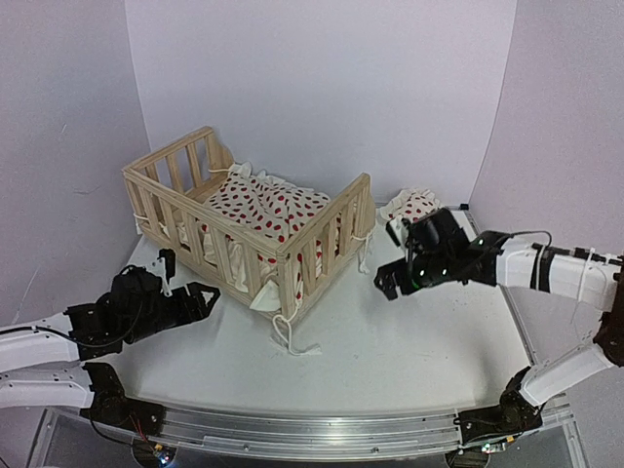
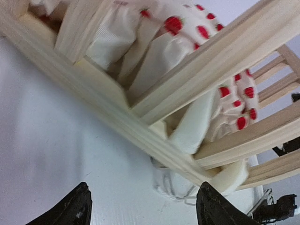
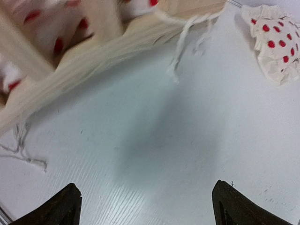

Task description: Set up the pet bed

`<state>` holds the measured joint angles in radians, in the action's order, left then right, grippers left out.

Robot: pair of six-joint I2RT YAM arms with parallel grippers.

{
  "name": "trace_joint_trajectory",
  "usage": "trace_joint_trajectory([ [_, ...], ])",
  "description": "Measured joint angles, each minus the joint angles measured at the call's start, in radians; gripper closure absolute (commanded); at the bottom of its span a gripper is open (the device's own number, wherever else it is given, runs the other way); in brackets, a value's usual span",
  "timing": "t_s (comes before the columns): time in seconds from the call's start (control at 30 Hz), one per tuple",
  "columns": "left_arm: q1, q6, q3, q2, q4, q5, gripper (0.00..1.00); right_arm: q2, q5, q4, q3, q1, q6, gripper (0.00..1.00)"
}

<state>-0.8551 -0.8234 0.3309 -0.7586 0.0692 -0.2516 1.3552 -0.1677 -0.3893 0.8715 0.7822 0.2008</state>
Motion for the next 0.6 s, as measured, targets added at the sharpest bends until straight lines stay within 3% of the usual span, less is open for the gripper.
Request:
trace_joint_trajectory([
  [0.13,0.000,0.042,0.098,0.050,0.054,0.045,0.27,0.082,0.224,-0.022,0.195,-0.247,-0.107,0.02],
  [0.23,0.000,0.061,0.108,0.089,0.072,0.095,0.26,0.210,0.392,-0.009,0.360,-0.350,-0.196,0.02],
  [0.43,0.000,0.095,0.108,0.222,0.088,0.255,0.25,0.416,0.763,0.007,0.623,-0.470,-0.355,0.02],
  [0.6,0.000,0.093,0.141,0.285,0.097,0.303,0.28,0.504,0.976,-0.005,0.732,-0.502,-0.510,0.02],
])
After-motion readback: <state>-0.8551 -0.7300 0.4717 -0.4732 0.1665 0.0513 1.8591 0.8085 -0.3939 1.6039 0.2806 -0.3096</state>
